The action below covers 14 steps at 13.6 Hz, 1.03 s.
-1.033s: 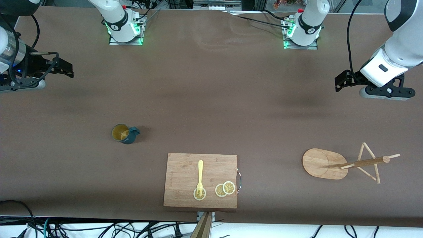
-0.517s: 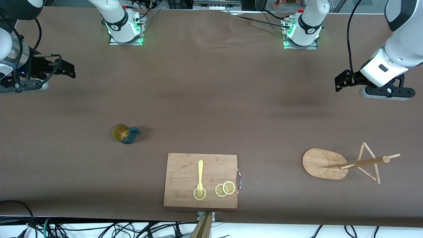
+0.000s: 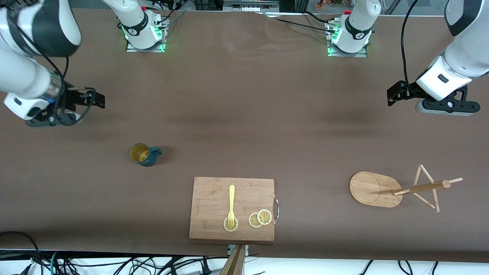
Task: Pass cup and hang on rack
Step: 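Move the right gripper down to the teal mug rim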
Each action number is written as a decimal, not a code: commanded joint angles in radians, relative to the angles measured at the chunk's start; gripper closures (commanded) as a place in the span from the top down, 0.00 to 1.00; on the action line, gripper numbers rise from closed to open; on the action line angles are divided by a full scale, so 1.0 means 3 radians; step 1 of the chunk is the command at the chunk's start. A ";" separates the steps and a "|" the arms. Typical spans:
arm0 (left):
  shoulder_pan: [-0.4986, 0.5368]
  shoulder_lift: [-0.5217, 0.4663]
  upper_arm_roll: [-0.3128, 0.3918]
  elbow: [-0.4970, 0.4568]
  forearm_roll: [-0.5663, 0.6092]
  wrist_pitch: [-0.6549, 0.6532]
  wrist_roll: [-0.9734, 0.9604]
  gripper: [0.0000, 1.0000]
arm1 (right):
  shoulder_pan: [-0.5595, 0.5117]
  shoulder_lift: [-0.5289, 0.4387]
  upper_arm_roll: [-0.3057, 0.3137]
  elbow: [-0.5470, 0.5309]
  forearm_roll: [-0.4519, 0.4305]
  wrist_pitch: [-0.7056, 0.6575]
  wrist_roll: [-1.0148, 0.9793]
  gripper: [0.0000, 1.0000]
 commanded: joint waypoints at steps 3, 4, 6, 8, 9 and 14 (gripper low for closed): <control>-0.0012 0.0035 -0.0014 0.0095 0.0069 -0.0068 -0.0033 1.00 | -0.0046 0.0599 0.0066 0.0032 -0.0018 0.0763 0.0038 1.00; -0.0012 0.0035 -0.0014 0.0095 0.0069 -0.0063 -0.0033 1.00 | -0.0036 0.0752 0.0071 0.0104 -0.0018 0.0892 0.0038 1.00; -0.0012 0.0030 -0.0014 0.0095 0.0069 -0.0063 -0.0033 1.00 | 0.0036 0.1115 0.0071 0.0419 -0.0018 0.0954 0.0033 1.00; -0.0012 0.0030 -0.0014 0.0095 0.0069 -0.0063 -0.0033 1.00 | 0.0041 0.1366 0.0071 0.0615 -0.0023 0.0970 0.0038 0.99; -0.0012 0.0030 -0.0014 0.0095 0.0069 -0.0068 -0.0033 1.00 | 0.0041 0.1423 0.0071 0.0621 -0.0018 0.1046 0.0038 0.98; -0.0012 0.0035 -0.0014 0.0095 0.0069 -0.0063 -0.0033 1.00 | 0.0082 0.1541 0.0071 0.0483 -0.0008 0.1174 0.0043 0.90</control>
